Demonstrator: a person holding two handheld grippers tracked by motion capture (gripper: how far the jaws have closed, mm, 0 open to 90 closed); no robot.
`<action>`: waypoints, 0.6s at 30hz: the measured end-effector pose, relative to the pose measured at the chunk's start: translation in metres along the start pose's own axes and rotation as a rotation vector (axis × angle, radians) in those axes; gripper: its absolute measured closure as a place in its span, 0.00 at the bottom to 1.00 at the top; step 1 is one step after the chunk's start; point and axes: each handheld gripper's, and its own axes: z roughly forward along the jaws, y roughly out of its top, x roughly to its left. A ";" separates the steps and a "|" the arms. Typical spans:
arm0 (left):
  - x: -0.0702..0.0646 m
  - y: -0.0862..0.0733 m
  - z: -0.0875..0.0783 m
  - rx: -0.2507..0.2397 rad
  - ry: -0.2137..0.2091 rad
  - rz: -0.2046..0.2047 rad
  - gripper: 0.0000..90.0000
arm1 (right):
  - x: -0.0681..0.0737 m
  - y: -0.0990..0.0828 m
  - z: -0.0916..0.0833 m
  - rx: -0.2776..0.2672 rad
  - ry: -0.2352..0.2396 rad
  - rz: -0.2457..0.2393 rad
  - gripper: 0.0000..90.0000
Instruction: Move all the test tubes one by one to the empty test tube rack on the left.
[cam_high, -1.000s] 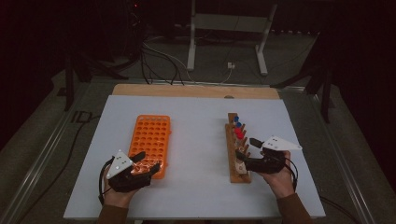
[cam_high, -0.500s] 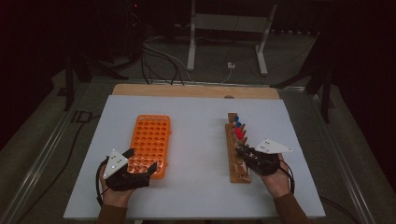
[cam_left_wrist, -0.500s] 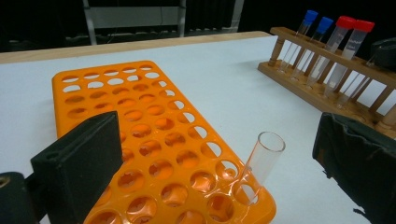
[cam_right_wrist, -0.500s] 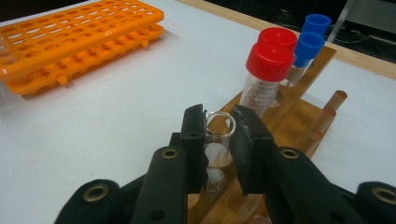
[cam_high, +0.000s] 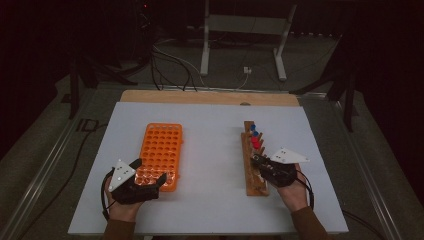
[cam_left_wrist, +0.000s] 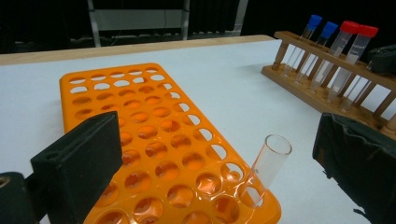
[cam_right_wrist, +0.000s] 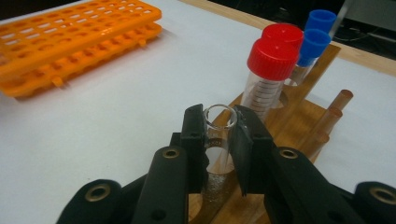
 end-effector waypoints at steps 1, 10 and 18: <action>0.000 0.000 -0.001 -0.006 0.000 -0.005 0.03 | 0.000 0.001 -0.001 -0.004 0.000 0.003 0.85; -0.005 0.020 -0.010 -0.055 0.009 0.018 0.03 | 0.001 0.024 -0.024 -0.058 0.006 -0.001 0.85; -0.016 0.054 -0.008 -0.112 -0.020 0.070 0.02 | -0.003 0.050 -0.040 -0.108 0.026 0.012 0.85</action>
